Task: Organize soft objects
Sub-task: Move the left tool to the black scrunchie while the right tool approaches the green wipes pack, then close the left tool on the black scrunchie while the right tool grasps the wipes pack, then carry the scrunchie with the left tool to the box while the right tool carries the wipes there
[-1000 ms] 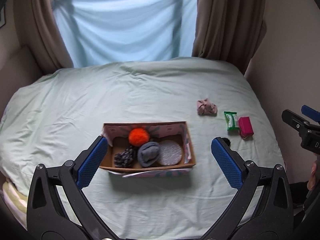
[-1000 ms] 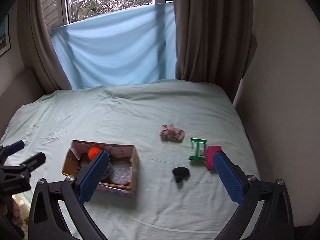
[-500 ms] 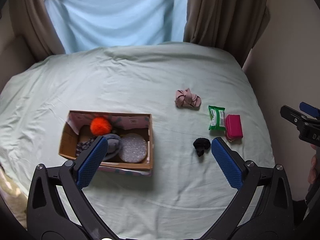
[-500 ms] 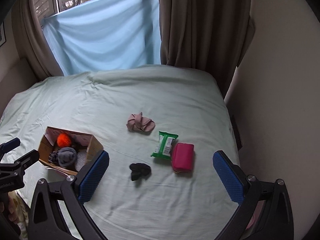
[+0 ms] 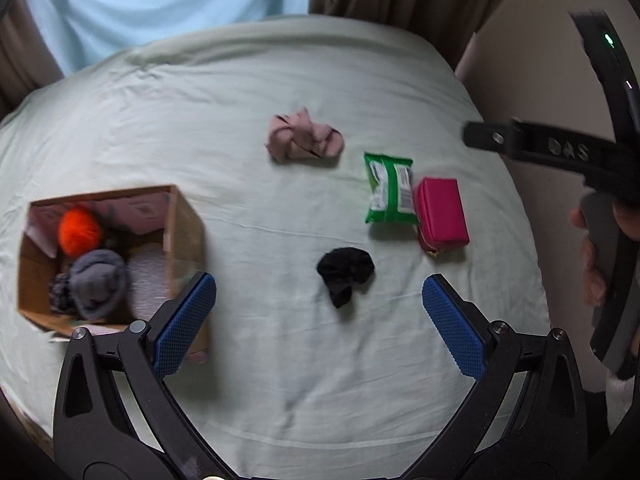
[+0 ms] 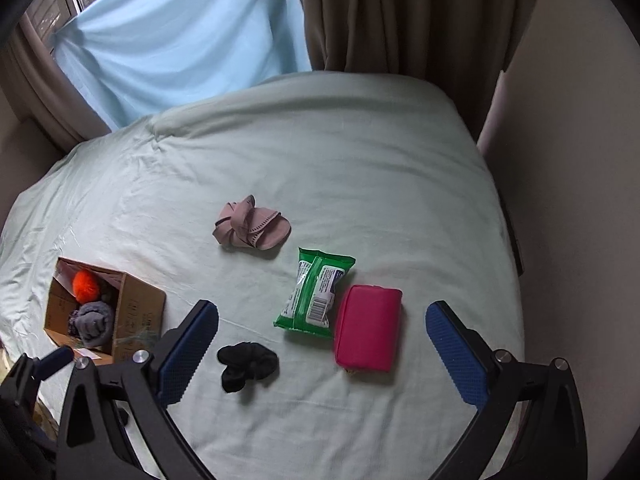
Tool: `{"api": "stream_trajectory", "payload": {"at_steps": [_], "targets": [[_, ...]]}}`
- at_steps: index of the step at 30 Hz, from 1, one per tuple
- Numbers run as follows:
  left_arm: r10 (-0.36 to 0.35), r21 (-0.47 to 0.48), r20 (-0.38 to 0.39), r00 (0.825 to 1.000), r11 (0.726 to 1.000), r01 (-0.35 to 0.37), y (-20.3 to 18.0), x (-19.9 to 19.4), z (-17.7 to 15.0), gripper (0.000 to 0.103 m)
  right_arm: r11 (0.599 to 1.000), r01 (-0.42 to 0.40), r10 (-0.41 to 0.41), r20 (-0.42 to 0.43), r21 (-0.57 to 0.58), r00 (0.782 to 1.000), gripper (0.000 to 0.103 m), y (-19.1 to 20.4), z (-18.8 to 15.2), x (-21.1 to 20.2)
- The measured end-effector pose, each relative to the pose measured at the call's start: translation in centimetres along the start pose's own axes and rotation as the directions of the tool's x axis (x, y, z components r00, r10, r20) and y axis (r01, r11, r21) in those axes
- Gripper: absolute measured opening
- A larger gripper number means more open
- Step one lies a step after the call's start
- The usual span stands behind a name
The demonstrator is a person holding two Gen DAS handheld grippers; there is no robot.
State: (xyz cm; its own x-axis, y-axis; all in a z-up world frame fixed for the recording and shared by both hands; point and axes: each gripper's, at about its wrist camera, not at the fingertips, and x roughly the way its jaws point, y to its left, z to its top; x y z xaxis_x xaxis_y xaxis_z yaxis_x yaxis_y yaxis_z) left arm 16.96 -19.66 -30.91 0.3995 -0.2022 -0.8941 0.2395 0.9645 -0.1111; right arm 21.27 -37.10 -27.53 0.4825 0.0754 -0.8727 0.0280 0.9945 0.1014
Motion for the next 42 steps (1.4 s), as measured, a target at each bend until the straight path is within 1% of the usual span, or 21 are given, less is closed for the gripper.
{"api": "stream_trajectory", "payload": {"at_steps": [3,9,14,15,16,18,21,23,25,26,27,28,29,30,32,34,35,36,37,39,42], "targets": [[-0.021,0.003,-0.036,0.999,1.0,0.022,-1.0,3.5,-0.3,0.103,1.0,-0.001,0.0,-0.032,-0.026,0.999,0.103,-0.2,0.5,3.5],[-0.037,-0.01,-0.061,0.997,0.999,0.036,-1.1,9.0,-0.8,0.103,0.997,-0.033,0.028,-0.082,-0.065,0.996,0.103,-0.3,1.1,10.2],[-0.029,-0.009,-0.079,0.996,1.0,0.029,-1.0,12.4,-1.1,0.103,0.992,-0.047,0.036,-0.095,-0.114,0.995,0.103,0.2,1.0,13.6],[-0.025,-0.01,-0.081,0.996,1.0,0.024,-1.1,13.0,-1.1,0.102,0.991,-0.044,0.031,-0.102,-0.126,0.994,0.101,0.4,0.8,14.3],[-0.023,-0.011,-0.081,0.996,1.0,0.022,-1.1,13.3,-1.1,0.102,0.99,-0.043,0.029,-0.108,-0.134,0.994,0.095,0.4,0.7,14.8],[-0.025,0.006,-0.079,0.997,1.0,0.026,-1.4,14.2,-1.1,0.102,0.989,-0.029,0.012,-0.114,-0.147,0.993,0.09,0.5,0.5,16.0],[-0.007,0.053,-0.086,0.996,0.999,0.011,-2.1,15.3,-1.1,0.102,0.984,-0.024,0.002,-0.129,-0.174,0.992,0.09,0.7,0.2,17.5],[-0.031,0.054,-0.108,0.994,0.998,0.037,-2.3,16.2,-1.3,0.1,0.982,-0.02,-0.007,-0.145,-0.185,0.989,0.088,0.7,0.0,18.6],[-0.066,0.047,-0.139,0.988,0.996,0.073,-2.4,17.0,-1.5,0.092,0.979,-0.004,-0.027,-0.149,-0.202,0.989,0.083,0.8,-0.2,19.4],[-0.066,0.052,-0.158,0.985,0.996,0.076,-2.5,17.5,-1.6,0.09,0.978,0.008,-0.04,-0.147,-0.209,0.988,0.082,0.9,-0.3,19.6],[-0.063,0.062,-0.174,0.983,0.995,0.074,-2.7,17.9,-1.8,0.081,0.978,0.011,-0.042,-0.146,-0.209,0.988,0.081,1.0,-0.2,19.7],[-0.055,0.074,-0.195,0.979,0.995,0.071,-2.9,18.4,-2.0,0.07,0.978,0.009,-0.04,-0.144,-0.207,0.989,0.079,1.0,-0.2,19.8],[-0.041,0.084,-0.203,0.978,0.995,0.059,-2.9,18.7,-2.1,0.067,0.979,0.001,-0.031,-0.144,-0.204,0.989,0.078,1.0,-0.3,19.9],[-0.036,0.089,-0.198,0.98,0.995,0.054,-2.9,18.7,-2.1,0.063,0.978,-0.001,-0.029,-0.144,-0.206,0.989,0.075,1.1,-0.3,20.0],[-0.046,0.073,-0.188,0.981,0.995,0.061,-2.4,18.6,-1.8,0.052,0.977,-0.003,-0.029,-0.143,-0.215,0.989,0.073,1.3,-0.4,20.1],[-0.048,0.042,-0.19,0.981,0.997,0.057,-1.5,18.7,-1.4,0.034,0.974,-0.009,-0.023,-0.139,-0.225,0.99,0.064,1.5,-0.7,20.0],[-0.053,0.026,-0.19,0.98,0.998,0.059,-1.1,18.7,-1.2,0.031,0.974,-0.013,-0.019,-0.136,-0.228,0.991,0.062,1.6,-0.9,19.8],[-0.057,0.011,-0.19,0.98,0.998,0.06,-0.7,18.8,-1.1,0.024,0.973,-0.018,-0.013,-0.133,-0.23,0.991,0.056,1.7,-1.1,19.7],[-0.066,-0.007,-0.191,0.979,0.998,0.066,-0.2,18.8,-0.9,0.021,0.973,-0.023,-0.008,-0.132,-0.232,0.991,0.052,1.8,-1.2,19.6],[-0.076,-0.023,-0.187,0.979,0.997,0.073,0.3,18.6,-0.7,0.02,0.974,-0.031,0.002,-0.131,-0.225,0.991,0.049,2.0,-1.3,19.3],[-0.064,-0.018,-0.177,0.982,0.998,0.061,0.6,18.3,-0.6,0.019,0.979,-0.067,0.04,-0.138,-0.194,0.99,0.043,1.9,-1.4,18.9]]}}
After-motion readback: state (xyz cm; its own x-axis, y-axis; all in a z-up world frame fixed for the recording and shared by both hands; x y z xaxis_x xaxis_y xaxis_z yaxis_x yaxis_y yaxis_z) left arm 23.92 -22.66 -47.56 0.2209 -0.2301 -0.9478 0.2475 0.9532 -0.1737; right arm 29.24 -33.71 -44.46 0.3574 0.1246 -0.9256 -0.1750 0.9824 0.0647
